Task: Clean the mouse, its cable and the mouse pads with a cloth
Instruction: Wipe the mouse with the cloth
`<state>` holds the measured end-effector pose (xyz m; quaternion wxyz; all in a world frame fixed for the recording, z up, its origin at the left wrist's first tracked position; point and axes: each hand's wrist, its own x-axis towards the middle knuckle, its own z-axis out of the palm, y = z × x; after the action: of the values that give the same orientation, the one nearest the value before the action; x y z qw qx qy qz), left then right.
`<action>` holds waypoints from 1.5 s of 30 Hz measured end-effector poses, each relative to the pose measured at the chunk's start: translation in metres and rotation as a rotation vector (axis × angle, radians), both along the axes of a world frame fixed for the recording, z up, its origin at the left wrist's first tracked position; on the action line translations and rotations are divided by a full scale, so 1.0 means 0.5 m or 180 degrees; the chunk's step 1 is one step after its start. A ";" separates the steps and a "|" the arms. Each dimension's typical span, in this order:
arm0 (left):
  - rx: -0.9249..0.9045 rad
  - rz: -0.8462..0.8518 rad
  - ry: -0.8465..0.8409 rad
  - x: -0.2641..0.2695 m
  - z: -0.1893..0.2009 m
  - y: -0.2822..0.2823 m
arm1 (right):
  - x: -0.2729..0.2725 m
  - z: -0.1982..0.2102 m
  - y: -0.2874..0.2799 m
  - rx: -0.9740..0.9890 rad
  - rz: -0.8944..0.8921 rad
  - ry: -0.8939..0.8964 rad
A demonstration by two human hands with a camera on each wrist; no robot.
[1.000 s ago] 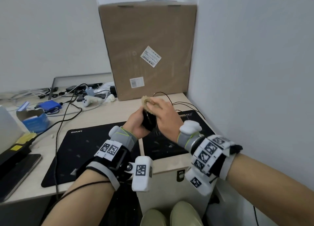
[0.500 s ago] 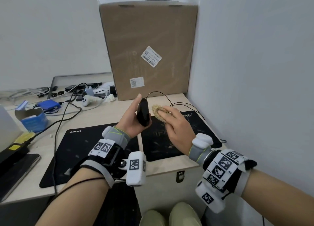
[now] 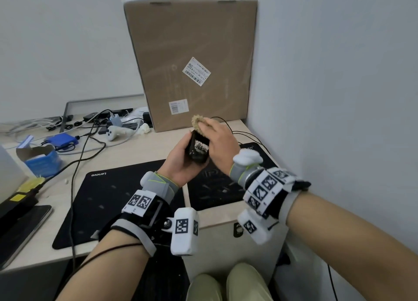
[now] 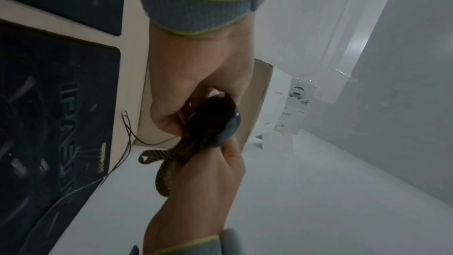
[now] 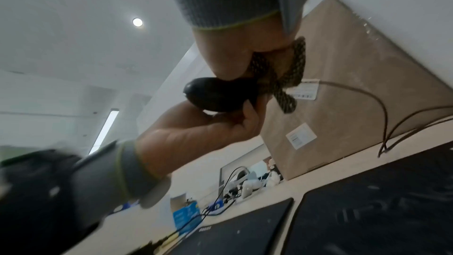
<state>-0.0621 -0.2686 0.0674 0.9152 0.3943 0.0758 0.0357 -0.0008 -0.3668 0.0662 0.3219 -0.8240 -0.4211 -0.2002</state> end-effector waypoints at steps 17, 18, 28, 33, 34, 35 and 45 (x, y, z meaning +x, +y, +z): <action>-0.0131 0.0144 0.0163 0.001 -0.012 0.018 | -0.012 -0.023 -0.024 -0.0377 0.0439 -0.0428; -0.0189 0.0209 0.0128 0.001 -0.011 0.013 | 0.006 -0.011 -0.020 -0.0274 0.0308 -0.0224; -0.0259 0.0255 0.0189 0.020 -0.029 0.039 | -0.072 -0.060 -0.031 0.0168 0.0672 0.0369; -0.0681 0.0025 -0.0021 0.008 -0.051 0.052 | -0.123 -0.094 -0.053 -0.0092 0.1077 -0.0667; -0.0605 -0.0081 -0.0042 0.005 -0.050 0.051 | -0.119 -0.092 -0.054 -0.0179 0.1104 -0.0812; -0.0490 -0.0169 -0.0009 0.003 -0.047 0.051 | -0.110 -0.088 -0.052 -0.0201 0.1077 -0.0844; -0.0079 0.0194 0.0346 -0.004 -0.033 0.025 | -0.006 -0.036 -0.024 0.0480 0.0370 0.0690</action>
<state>-0.0640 -0.2561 0.0510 0.9130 0.3818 0.1379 0.0411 -0.0040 -0.3787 0.0484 0.4376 -0.7884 -0.4147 -0.1221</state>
